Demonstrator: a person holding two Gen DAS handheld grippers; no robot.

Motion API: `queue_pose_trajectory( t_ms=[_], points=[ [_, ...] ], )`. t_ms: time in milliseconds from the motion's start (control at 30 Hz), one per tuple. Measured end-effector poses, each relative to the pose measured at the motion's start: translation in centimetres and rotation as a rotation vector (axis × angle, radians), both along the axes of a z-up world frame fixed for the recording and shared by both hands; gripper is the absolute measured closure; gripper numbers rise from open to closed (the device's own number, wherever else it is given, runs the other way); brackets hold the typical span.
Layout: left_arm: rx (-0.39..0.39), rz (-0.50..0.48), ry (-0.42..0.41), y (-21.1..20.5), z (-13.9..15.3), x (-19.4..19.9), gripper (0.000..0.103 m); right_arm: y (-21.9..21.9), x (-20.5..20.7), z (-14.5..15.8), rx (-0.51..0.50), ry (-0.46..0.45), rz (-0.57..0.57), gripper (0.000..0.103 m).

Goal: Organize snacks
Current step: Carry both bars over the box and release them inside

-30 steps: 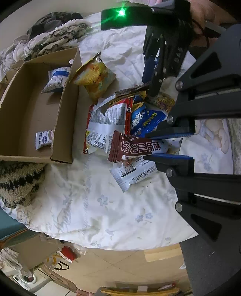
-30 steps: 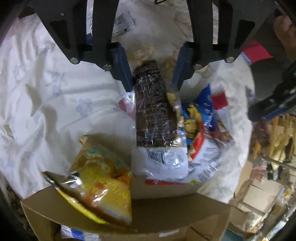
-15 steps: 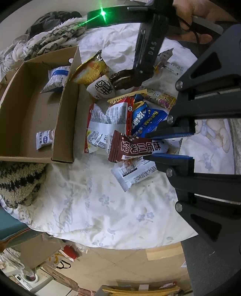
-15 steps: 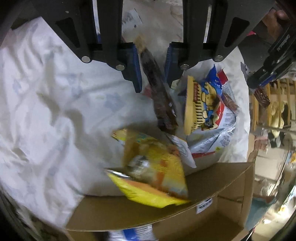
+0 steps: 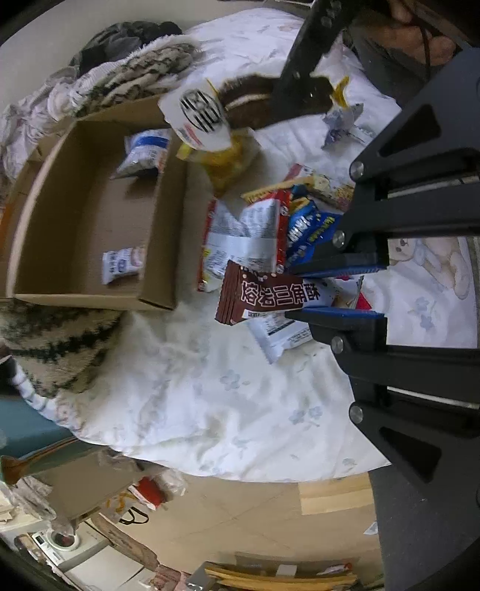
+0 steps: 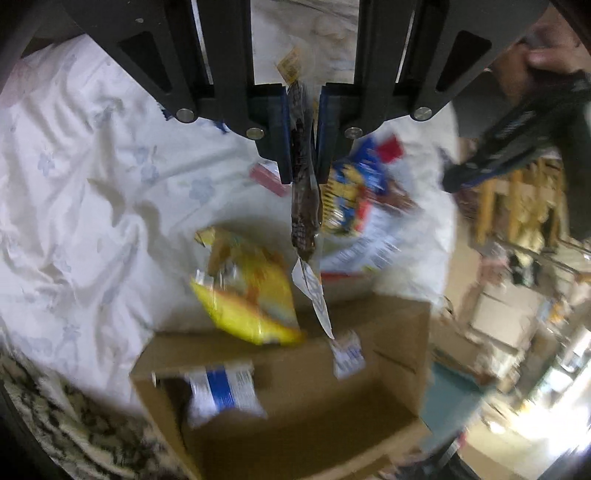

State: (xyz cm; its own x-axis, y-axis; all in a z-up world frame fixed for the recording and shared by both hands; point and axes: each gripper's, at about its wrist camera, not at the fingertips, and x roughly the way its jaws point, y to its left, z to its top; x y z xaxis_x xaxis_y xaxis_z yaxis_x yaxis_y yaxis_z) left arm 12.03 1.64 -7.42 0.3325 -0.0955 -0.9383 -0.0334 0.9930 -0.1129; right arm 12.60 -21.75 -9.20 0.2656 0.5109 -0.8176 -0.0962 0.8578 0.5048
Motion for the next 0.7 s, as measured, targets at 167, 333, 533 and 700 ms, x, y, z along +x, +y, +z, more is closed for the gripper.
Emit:
queue_pose_trajectory(
  t_ms=[167,333,533,700],
  points=[
    [-0.033,0.019,-0.061,0.5,2.6,0.9,0.091,-1.3,0.0,3.4,0.112,-0.087,-0.044,0.091],
    [-0.017,0.015,-0.128,0.1,5.7,3.8,0.091,-1.7,2.3,5.8,0.16,-0.133,-0.059,0.091],
    [0.012,-0.021,-0.177,-1.1,7.4,8.5,0.091,-1.1,6.1,6.8,0.209,-0.168,-0.048,0.091],
    [0.014,-0.029,-0.19,-2.1,7.5,12.3,0.091,-1.2,9.6,7.1,0.216,-0.182,-0.052,0.091]
  ],
)
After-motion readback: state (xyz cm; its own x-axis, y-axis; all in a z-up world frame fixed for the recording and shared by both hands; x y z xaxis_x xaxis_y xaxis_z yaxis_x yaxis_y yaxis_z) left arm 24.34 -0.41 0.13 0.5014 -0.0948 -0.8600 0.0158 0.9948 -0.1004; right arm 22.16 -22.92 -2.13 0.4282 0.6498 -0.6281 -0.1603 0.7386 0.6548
